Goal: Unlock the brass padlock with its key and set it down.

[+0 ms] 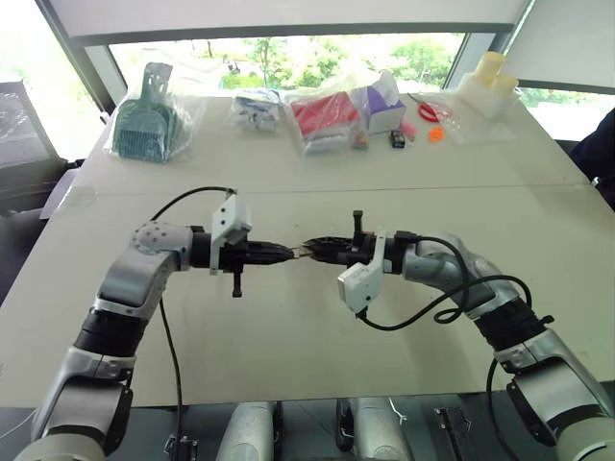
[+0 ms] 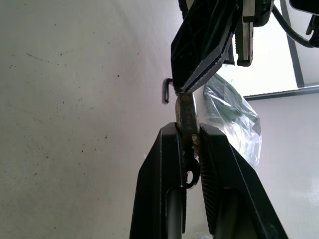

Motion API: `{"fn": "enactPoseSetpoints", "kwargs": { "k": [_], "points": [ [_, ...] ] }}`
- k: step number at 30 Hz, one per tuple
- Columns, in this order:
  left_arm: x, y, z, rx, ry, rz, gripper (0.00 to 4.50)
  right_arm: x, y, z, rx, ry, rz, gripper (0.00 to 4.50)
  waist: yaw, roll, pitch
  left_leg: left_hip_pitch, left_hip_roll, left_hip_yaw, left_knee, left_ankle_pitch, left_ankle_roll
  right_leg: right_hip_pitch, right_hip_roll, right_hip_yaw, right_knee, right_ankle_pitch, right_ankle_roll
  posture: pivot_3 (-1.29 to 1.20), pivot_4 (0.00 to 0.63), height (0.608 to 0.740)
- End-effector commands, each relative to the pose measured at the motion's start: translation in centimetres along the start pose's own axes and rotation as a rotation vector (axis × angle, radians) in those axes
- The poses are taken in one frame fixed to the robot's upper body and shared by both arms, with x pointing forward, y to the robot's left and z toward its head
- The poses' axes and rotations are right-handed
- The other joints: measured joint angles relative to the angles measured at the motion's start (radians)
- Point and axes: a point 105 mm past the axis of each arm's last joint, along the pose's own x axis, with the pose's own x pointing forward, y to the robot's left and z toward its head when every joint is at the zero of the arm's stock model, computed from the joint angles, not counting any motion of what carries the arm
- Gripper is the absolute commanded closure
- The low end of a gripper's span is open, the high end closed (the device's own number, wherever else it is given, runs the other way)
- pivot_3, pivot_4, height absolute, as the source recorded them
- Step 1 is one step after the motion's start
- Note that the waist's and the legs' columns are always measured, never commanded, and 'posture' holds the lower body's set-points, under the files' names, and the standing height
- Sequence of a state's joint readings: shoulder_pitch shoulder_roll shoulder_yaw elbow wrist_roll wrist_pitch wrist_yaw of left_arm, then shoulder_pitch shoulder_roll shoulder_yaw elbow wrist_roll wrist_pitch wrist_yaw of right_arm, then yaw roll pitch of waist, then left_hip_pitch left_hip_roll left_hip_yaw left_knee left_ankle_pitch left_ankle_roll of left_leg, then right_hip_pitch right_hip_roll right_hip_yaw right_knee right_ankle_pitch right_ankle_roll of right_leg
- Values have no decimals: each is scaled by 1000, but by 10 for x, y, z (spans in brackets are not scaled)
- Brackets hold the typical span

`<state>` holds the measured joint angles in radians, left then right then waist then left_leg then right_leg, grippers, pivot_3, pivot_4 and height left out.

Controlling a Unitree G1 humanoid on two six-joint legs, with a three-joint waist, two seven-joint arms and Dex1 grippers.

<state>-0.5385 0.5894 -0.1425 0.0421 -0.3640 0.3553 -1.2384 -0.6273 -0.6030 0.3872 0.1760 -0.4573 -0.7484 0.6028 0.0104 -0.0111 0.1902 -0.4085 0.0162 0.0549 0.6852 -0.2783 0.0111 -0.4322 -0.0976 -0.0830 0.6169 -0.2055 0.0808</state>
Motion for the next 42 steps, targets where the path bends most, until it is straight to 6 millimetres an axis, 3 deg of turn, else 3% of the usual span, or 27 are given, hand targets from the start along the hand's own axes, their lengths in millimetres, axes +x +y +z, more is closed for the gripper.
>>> {"fn": "enactPoseSetpoints", "kwargs": {
  "k": [1, 13, 22, 26, 31, 35, 42],
  "points": [
    [1, 4, -2, 49, 10, 26, 4461, 0, -14, 10, -27, -37, -50, 4500, 0, 0, 0, 0, 0, 0, 0, 0, 0, 0, 0, 0, 0, 0, 0, 0, 150, 740],
    [-3, 11, -3, 70, -9, 78, 4461, 2, -9, 10, 1, -32, -42, 4500, 0, 0, 0, 0, 0, 0, 0, 0, 0, 0, 0, 0, 0, 0, 0, 0, 150, 740],
    [-10, -10, -25, 44, 65, 81, 4461, -13, 27, -44, 65, 188, 61, 4500, -1, 0, 0, 0, 0, 0, 0, 0, 0, 0, 0, 0, 0, 0, 0, 0, 150, 740],
    [-9, -19, -32, 65, 78, 95, 4461, -14, 46, -46, 89, 197, 112, 4500, -4, 0, 0, 0, 0, 0, 0, 0, 0, 0, 0, 0, 0, 0, 0, 0, 150, 740],
    [-8, -25, -35, 68, 80, 106, 4500, -17, 48, -41, 142, 190, 136, 2194, -3, 0, 0, 1, 0, 0, 0, 0, 0, 0, 0, 1, 0, 0, 0, 0, 150, 740],
    [-8, -25, -31, 69, 67, 117, 4500, -34, 48, -42, 198, 231, 189, 67, 3, 1, 0, 1, 1, 0, 0, 0, 0, 1, 0, 0, 0, 0, 0, 0, 150, 740],
    [-16, -15, -19, 102, 56, 167, 4500, -74, 32, -26, 670, 268, 203, 22, 4, 1, 0, 2, 1, -1, 0, 0, 0, 2, -1, 0, -1, 0, 0, 0, 150, 740]
  ]
}}
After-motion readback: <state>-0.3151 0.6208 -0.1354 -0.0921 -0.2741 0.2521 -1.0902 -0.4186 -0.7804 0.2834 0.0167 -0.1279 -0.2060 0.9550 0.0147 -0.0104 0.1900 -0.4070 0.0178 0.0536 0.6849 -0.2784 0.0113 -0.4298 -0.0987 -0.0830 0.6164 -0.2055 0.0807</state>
